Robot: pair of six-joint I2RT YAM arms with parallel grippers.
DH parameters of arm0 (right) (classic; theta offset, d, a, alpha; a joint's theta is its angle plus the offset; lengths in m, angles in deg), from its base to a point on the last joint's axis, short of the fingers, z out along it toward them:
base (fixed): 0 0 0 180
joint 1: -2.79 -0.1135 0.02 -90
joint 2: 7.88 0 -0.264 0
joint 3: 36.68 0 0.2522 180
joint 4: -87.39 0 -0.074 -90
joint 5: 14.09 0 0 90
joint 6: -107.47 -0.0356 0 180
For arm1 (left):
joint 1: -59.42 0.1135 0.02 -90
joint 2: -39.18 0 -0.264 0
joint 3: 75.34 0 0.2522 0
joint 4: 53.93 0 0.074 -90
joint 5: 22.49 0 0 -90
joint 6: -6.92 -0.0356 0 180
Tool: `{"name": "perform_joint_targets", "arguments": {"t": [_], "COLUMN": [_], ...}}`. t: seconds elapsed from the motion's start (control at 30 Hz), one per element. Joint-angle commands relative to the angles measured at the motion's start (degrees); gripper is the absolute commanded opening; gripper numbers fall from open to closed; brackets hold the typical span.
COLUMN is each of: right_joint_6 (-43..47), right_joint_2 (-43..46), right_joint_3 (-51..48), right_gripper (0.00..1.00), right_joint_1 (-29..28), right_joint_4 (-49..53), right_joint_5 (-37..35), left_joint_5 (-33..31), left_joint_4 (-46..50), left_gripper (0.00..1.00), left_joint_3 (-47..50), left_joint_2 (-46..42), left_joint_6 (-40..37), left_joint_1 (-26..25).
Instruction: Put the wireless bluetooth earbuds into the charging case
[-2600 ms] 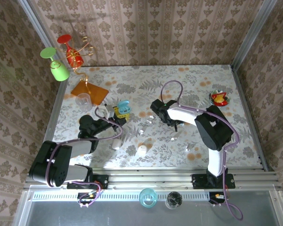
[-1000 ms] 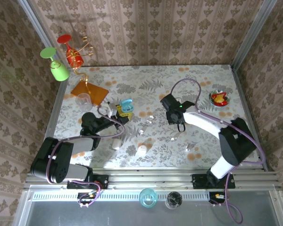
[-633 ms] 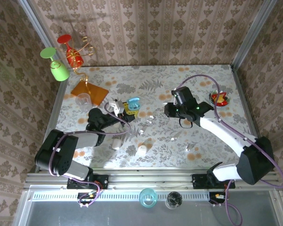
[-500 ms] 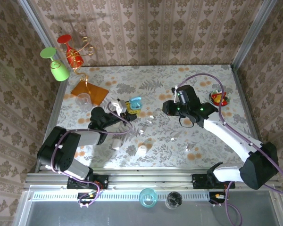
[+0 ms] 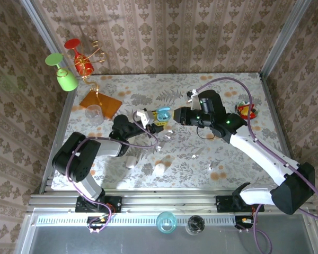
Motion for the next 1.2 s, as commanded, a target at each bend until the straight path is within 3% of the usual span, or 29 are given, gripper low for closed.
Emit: {"name": "perform_joint_targets", "arguments": {"t": [0.0,0.37,1.17], "right_joint_6": [-0.5,0.8,-1.0], "right_joint_2": [-1.8,-7.7,-11.3], "right_joint_3": [2.7,6.7,3.1], "right_gripper": [0.21,0.21,0.23], "right_joint_1": [-1.1,-2.8,-3.1], "right_joint_4": [-1.8,-2.6,-4.0], "right_joint_5": [1.9,2.9,2.7], "left_joint_5": [0.1,-0.3,-1.0], "left_joint_4": [-1.5,-1.5,-1.6], "left_gripper": [0.25,0.25,0.25], "left_joint_3": [-2.1,-2.5,-3.6], "left_joint_2": [1.1,1.2,1.2], "left_joint_6": [-1.6,-1.4,1.1], "left_joint_1": [-0.7,-1.2,-1.3]}}
